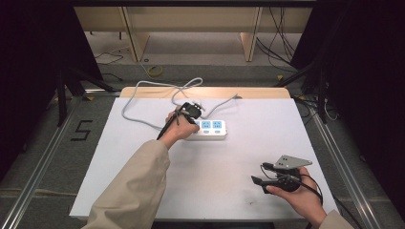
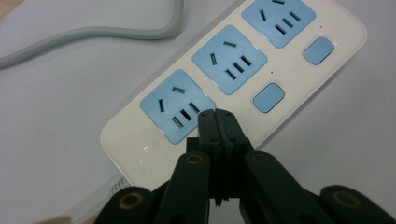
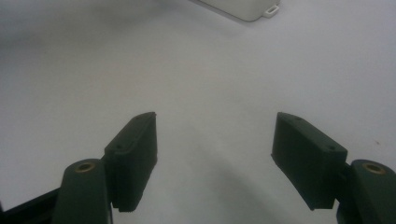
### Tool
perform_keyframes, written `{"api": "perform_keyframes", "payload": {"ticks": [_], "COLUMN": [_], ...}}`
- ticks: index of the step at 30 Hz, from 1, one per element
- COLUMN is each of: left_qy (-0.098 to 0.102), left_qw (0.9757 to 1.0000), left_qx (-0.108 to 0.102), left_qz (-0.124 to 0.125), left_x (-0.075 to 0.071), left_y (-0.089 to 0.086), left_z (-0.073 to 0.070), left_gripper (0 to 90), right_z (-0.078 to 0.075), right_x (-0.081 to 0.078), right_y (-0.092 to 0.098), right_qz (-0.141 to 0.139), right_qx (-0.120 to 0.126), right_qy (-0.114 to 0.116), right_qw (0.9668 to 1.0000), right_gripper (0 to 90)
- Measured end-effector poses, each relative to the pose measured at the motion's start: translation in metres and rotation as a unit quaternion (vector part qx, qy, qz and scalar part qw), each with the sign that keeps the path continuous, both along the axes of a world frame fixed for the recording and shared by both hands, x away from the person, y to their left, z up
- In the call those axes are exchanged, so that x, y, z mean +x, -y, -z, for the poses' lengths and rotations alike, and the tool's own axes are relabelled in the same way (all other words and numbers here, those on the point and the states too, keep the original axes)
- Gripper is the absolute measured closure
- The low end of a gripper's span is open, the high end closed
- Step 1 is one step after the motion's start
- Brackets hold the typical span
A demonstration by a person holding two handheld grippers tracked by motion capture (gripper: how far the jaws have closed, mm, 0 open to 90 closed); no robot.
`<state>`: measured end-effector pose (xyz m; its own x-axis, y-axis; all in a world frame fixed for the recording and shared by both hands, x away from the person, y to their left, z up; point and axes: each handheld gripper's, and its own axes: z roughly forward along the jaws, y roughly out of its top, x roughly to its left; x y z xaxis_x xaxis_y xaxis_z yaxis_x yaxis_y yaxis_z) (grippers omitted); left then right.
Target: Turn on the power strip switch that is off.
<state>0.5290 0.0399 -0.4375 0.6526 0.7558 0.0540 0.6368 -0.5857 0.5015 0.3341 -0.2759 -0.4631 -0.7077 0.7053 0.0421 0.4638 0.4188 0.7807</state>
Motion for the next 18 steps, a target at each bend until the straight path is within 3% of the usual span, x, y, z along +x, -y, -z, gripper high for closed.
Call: {"api": "perform_keyframes", "payload": {"ticks": [18], "left_qy": [-0.001], "left_qw": [0.9999], "left_qx": [0.013], "left_qz": [0.004], "left_x": [0.0002], "left_y": [0.0027], "left_z": [0.0009], "left_gripper": [90.0], "right_z": [-0.0004], "right_x": [-0.0005], "right_y": [-0.0007], "right_qz": [-0.001], "right_qx": [-0.001], "right_qy": [0.001], "right_qw": [1.0], "right_gripper": [31.5]}}
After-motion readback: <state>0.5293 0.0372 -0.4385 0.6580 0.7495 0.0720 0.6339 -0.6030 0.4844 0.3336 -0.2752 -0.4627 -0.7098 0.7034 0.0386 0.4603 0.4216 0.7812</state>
